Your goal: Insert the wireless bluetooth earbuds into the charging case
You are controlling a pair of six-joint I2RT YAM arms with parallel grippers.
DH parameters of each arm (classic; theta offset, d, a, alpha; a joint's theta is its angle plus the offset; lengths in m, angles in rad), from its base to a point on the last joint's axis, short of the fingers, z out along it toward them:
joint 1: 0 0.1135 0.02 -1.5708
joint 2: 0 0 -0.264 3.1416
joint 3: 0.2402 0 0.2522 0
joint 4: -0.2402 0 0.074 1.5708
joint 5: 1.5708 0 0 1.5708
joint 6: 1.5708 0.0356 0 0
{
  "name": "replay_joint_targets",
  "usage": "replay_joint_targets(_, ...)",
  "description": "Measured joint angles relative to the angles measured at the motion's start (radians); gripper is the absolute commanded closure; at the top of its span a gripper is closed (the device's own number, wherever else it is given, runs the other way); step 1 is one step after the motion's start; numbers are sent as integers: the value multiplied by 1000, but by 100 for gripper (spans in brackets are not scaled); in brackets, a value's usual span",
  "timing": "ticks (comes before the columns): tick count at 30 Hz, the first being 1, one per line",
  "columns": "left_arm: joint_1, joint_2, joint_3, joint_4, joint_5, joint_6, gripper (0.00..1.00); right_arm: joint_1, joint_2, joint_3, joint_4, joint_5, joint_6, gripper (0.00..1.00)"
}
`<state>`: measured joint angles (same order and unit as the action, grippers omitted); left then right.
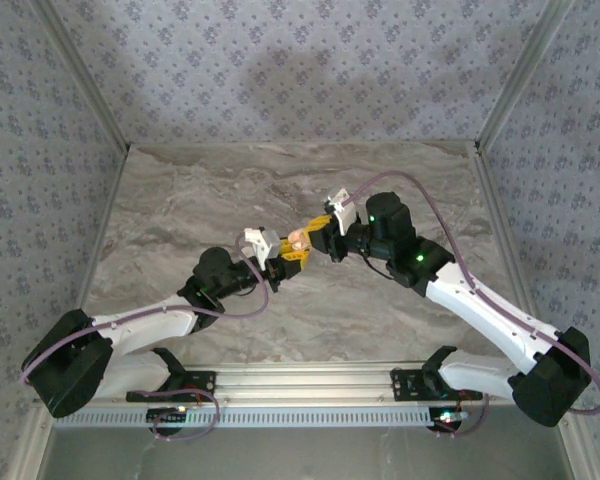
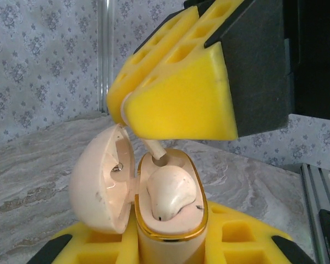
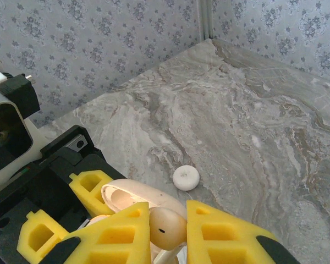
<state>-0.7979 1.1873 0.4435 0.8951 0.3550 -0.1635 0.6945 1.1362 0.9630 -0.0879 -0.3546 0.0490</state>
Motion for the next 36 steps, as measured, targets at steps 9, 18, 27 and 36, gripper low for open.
replay_joint_targets(9,-1,-3,0,0,1,-22,89,7,-35,-32,18,3,-54,79)
replay_joint_targets(18,-1,-14,0,-2,9,-22,89,6,-43,-34,18,-20,-88,77)
replay_joint_targets(27,0,-15,0,-5,12,-21,89,6,-43,-33,13,-26,-95,68)
replay_joint_targets(36,0,-17,1,-4,11,-21,89,9,-44,-33,-10,-29,-93,58)
